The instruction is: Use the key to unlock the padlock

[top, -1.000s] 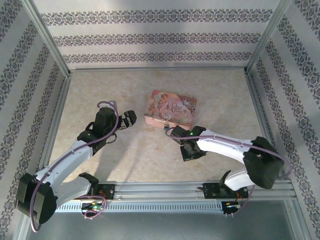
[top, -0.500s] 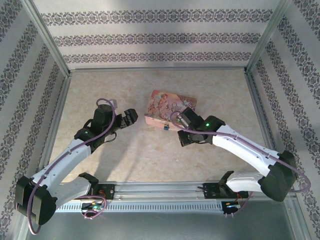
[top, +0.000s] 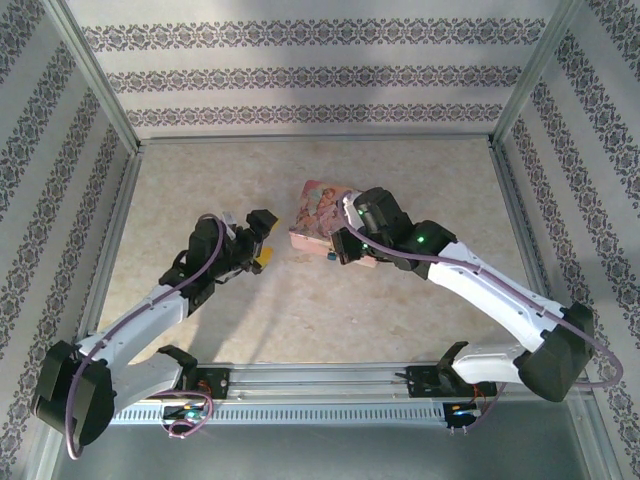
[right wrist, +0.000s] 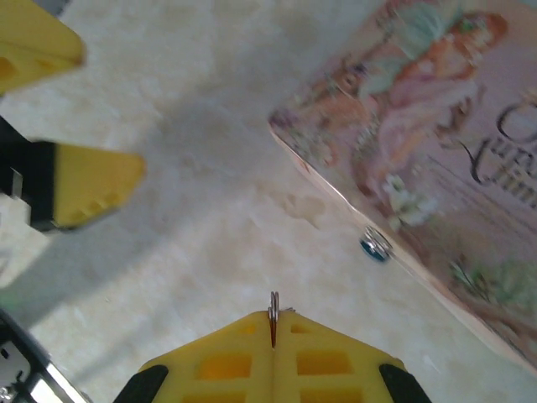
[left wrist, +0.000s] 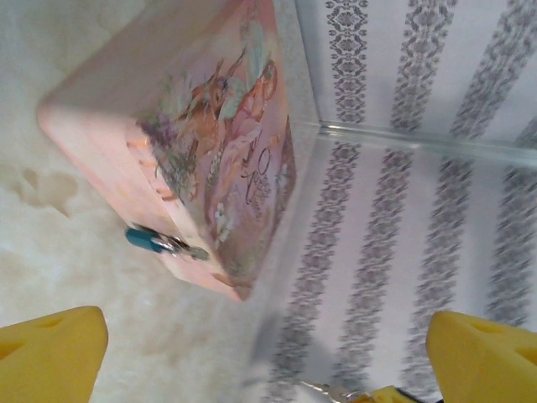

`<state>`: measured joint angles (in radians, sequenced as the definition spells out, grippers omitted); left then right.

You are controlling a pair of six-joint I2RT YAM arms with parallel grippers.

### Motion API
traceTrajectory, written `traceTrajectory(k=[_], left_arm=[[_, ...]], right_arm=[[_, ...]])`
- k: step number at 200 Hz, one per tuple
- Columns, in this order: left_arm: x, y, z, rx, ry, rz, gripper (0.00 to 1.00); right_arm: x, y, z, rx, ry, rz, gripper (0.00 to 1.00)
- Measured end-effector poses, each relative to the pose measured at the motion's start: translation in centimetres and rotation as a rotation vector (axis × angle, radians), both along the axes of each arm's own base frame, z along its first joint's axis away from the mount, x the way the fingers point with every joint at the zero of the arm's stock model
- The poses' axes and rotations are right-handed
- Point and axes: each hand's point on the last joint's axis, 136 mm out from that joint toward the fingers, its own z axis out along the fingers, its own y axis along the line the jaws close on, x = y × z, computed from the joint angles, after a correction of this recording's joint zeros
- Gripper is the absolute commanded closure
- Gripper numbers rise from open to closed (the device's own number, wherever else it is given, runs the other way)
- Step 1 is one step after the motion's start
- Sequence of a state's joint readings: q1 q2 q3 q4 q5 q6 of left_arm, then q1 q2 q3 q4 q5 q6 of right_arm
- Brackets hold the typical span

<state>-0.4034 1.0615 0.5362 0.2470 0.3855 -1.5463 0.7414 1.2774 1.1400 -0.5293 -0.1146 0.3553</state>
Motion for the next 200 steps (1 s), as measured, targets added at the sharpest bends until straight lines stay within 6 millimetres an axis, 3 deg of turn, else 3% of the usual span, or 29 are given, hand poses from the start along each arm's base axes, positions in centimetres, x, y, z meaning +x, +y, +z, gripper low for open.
traceTrajectory(k=[20, 43, 82, 200], left_arm=[[0.0, -0.1, -0.9, -0.129, 0.066, 0.048, 0.21], [0.0, 0.1, -1.2, -0.251, 0.112, 0.098, 0.23], [0.5, 0.2, 0.5, -0.381, 0.111, 0.138, 0.23], [1.4, -0.3, 1.4, -0.466, 0.122, 0.138, 0.35]], right_arm=[[0.5, 1.1, 0.4, 0.042, -0.016, 0.018, 1.0], [1.0, 2.4, 0.8, 0.08, -0.032, 0.034, 1.0], [0.9, 5.0, 0.8, 0.133, -0.038, 0.07, 1.0], [2.1, 11.3, 1.9, 0.237, -0.04, 0.145, 1.0]])
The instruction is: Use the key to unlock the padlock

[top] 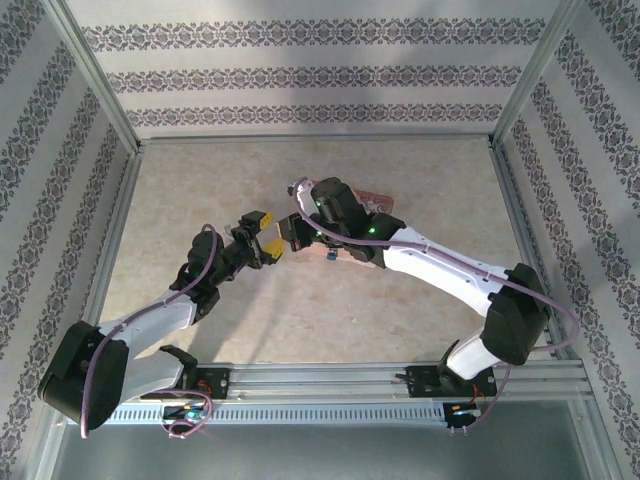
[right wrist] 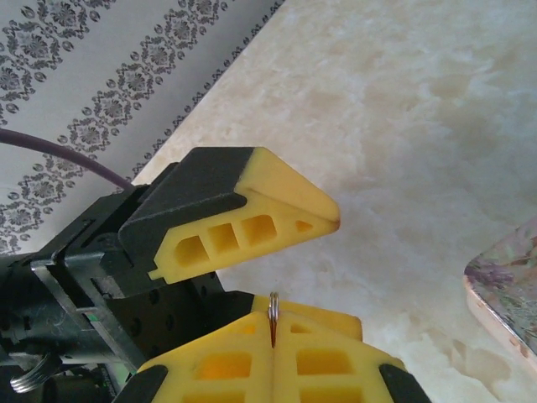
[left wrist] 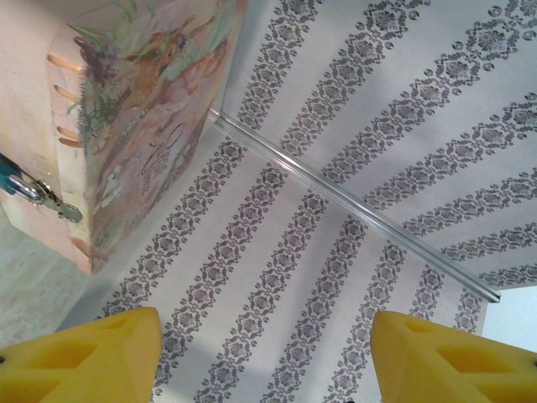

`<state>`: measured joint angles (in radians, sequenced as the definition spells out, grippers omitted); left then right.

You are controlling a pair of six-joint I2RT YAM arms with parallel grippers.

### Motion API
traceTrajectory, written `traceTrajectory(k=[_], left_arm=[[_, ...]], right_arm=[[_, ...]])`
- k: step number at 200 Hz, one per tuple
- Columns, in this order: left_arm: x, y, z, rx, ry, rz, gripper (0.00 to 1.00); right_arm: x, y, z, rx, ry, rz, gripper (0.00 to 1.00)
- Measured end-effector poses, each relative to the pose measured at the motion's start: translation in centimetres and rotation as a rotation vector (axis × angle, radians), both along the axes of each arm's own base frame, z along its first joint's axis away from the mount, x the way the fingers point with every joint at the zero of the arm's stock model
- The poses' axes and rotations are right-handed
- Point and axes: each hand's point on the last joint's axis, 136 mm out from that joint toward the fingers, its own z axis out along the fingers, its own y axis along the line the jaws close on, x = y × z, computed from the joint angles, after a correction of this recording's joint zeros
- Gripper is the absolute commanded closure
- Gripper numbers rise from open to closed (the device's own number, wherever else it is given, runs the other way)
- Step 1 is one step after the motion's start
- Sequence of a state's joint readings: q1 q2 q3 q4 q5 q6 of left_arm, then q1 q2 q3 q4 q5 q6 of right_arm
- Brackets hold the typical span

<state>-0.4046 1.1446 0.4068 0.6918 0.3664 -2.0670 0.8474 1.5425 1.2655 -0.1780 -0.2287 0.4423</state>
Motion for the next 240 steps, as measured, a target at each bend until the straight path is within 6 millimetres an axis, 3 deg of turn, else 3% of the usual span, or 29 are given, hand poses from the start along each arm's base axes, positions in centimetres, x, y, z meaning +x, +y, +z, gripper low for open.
traceTrajectory(k=[44, 115, 195, 214, 240], left_arm=[[0.4, -0.2, 0.1, -0.014, -0.009, 0.002, 0.52], [0.6, -0.2, 0.2, -0.017, -0.015, 0.005, 0.78], [1.0, 0.4, 0.3, -0.018, -0.021, 0.044, 1.0], [1.0, 0.4, 0.4, -0.019, -0.023, 0.044, 1.0], [1.0, 0.3, 0.7, -0.003, -0.042, 0.041, 1.0]], right_arm=[[0.1, 0.6, -1.1, -0.002, 0.031, 0.007, 1.0], [0.1, 0.7, -1.0, 0.007, 0.036, 0.003, 1.0], [-0.1, 0.2, -0.9, 0.004, 0.034, -0.008, 1.0], [-0.1, 0.1, -0.9, 0.005, 0.033, -0.012, 1.0], [-0.4, -0.6, -0.8, 0.017, 0.04, -0.026, 0.86]])
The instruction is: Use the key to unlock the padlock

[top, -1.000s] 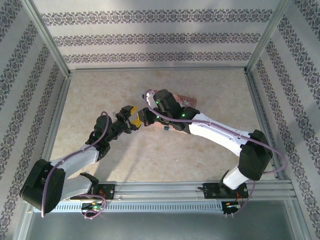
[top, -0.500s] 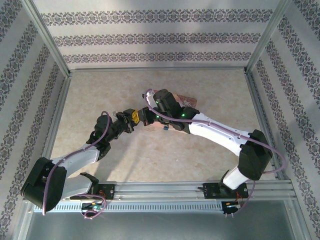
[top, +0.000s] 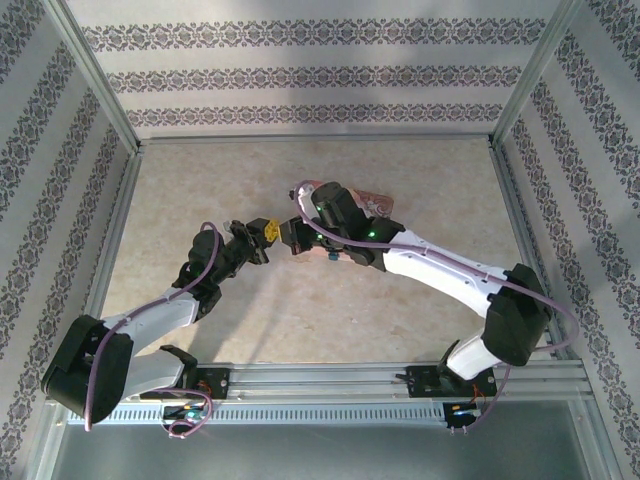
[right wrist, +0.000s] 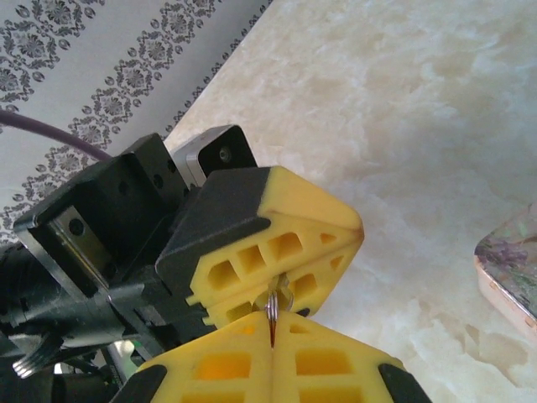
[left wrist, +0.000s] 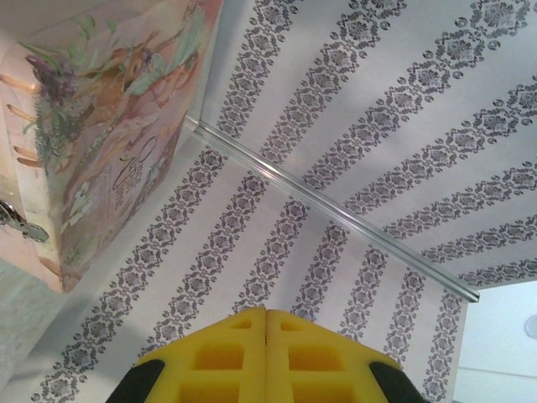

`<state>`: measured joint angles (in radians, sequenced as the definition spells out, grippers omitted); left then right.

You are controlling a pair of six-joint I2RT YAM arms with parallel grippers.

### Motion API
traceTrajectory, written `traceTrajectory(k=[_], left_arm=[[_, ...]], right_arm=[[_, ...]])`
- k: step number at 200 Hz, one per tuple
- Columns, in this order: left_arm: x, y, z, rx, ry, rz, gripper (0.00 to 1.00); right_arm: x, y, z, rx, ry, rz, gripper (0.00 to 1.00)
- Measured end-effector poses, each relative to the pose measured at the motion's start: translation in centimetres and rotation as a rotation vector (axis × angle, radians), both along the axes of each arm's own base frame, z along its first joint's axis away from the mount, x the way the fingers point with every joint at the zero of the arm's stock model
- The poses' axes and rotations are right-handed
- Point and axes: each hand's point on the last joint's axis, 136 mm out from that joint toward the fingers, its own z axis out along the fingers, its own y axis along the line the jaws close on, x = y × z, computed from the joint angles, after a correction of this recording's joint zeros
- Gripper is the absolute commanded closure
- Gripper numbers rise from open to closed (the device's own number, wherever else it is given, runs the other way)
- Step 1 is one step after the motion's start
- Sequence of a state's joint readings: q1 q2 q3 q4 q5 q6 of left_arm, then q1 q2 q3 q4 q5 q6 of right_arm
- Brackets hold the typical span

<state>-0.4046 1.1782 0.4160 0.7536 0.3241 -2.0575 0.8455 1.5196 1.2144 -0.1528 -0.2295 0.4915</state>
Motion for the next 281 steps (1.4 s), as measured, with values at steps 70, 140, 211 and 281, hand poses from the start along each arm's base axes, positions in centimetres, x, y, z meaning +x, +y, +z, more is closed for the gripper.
traceTrajectory(k=[70, 140, 211, 281], left_arm=[[1.1, 0.5, 9.8, 0.414, -0.385, 0.02, 1.0], [0.1, -0.8, 14.5, 0.783, -0.786, -0.056, 1.0], [-1.1, -2.9, 16.0, 0.8, -0.957, -0.097, 1.0], [-1.0, -3.2, 15.8, 0.798, -0.969, -0.099, 1.0]], right_arm=[[0.0, -6.1, 2.8, 0.158, 0.0, -0.102, 0.47], [-1.8, -6.7, 8.4, 0.487, -0.008, -0.02, 0.39], [-2.4, -3.2, 9.4, 0.614, 0.06, 0.092, 0.45], [-1.8, -2.5, 10.5, 0.658, 0.061, 0.101, 0.58]])
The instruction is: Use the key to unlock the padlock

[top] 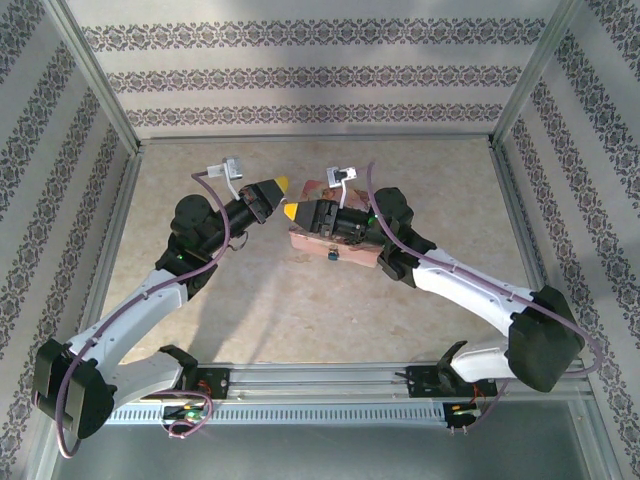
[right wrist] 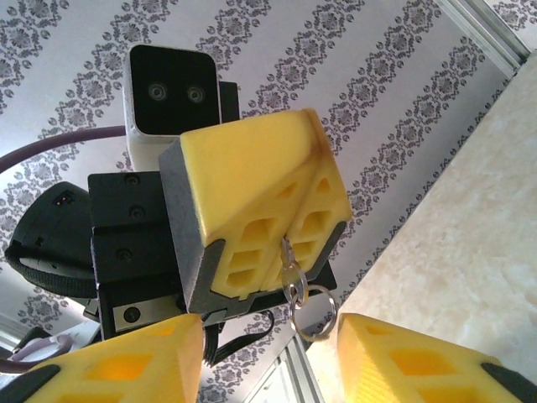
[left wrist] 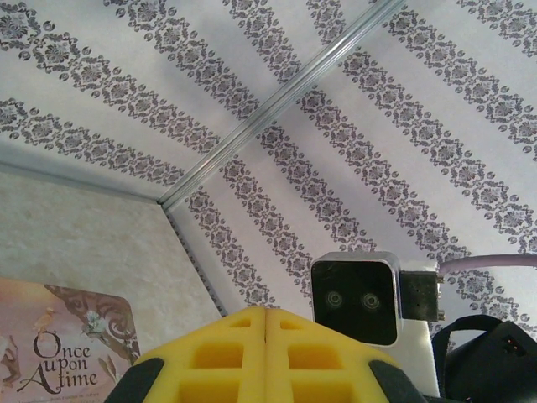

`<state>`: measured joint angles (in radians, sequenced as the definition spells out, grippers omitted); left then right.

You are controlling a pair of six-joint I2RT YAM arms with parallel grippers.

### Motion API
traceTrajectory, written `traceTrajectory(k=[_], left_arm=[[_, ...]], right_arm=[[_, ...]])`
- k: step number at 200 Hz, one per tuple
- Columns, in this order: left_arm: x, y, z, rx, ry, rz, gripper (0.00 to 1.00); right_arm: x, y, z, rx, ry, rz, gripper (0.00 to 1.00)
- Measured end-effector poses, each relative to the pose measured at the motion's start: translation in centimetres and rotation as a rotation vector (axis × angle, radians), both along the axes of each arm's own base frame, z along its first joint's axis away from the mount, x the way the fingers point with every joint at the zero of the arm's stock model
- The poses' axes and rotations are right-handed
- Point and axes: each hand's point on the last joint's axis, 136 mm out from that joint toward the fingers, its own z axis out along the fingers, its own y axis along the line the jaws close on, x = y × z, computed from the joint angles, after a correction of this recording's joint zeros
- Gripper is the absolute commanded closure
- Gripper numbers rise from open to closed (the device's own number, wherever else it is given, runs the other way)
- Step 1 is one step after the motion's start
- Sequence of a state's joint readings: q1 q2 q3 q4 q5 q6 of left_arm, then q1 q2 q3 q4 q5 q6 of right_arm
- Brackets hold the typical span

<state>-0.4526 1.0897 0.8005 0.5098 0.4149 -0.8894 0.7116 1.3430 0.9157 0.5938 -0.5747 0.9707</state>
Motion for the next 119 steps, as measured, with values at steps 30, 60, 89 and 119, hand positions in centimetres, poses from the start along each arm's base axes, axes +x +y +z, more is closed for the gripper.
traceTrajectory(k=[30, 60, 89, 119], left_arm=[[0.02, -0.01, -0.03, 0.0, 0.001, 0.0, 1.0], [0.14, -0.07, -0.33, 0.003, 0.007, 0.0, 1.0], [0.14, -0.07, -0.54, 0.004, 0.009, 0.0, 1.0], [0.1, -0.04, -0.27, -0.002, -0.004, 0.0, 1.0]], right_arm=[[0.26, 0.22, -0.37, -0.004, 0.013, 0.0, 0.64], [0.51, 0.42, -0.73, -0.006, 0.032, 0.0, 0.7], [0.6, 0.51, -0.52, -0.002, 0.031, 0.001, 0.76], [0.71, 0.59, -0.49, 0.0, 0.035, 0.001, 0.86]])
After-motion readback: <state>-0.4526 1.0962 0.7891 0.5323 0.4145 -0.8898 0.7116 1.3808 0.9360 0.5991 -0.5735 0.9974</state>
